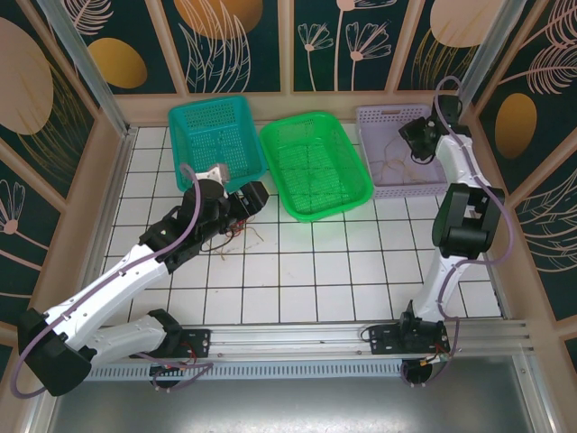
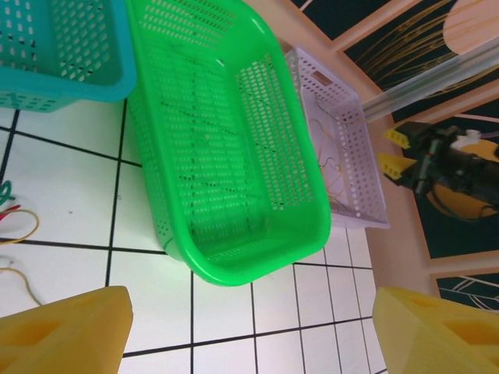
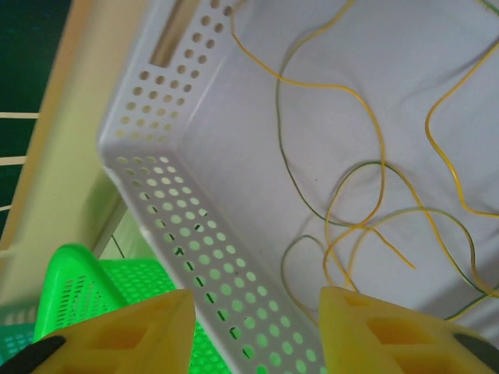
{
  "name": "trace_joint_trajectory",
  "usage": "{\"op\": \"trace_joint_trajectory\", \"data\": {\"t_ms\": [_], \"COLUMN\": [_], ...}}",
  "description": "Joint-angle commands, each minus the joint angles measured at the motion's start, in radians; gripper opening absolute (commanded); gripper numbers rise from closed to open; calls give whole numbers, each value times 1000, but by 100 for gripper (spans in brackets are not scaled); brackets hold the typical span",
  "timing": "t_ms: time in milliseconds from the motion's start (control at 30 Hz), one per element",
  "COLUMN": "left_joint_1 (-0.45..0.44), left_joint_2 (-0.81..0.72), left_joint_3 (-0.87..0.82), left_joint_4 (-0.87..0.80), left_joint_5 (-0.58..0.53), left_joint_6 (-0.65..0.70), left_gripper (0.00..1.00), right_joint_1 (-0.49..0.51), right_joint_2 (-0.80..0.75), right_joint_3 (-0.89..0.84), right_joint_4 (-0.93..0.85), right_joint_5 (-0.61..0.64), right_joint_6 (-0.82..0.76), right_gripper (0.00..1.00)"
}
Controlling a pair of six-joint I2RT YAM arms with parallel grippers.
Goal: Untangle the cables
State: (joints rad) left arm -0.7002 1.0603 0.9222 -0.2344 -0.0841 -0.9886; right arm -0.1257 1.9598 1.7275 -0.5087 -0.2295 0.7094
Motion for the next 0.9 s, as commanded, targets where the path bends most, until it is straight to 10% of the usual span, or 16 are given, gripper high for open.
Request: {"op": "trace_joint_trajectory", "data": {"t_ms": [0, 200, 467, 633, 867], "left_joint_1": [27, 242, 473, 514, 513], "left_joint_2": [3, 28, 138, 221, 353], "left_joint_3": [16, -11, -149, -144, -157], "left_joint_4": [-90, -264, -300, -201, -114], "left_joint_5": [-44, 67, 217, 235, 203], "left_joint_6": [-55, -117, -88, -44, 76], "left_gripper": [81, 81, 79, 73, 49], "right_joint_1": [0, 128, 673, 936, 1000], "right_joint_2": [-135, -394, -675, -603, -403], "right_joint_3": [54, -149, -683, -807, -758], "right_joint_4": [-36, 167, 453, 522, 546], "right_joint_5": [36, 123, 79, -7, -94], "right_joint_6": [-50, -183, -289, -206, 11], "right_gripper": [47, 49, 55, 55, 55]}}
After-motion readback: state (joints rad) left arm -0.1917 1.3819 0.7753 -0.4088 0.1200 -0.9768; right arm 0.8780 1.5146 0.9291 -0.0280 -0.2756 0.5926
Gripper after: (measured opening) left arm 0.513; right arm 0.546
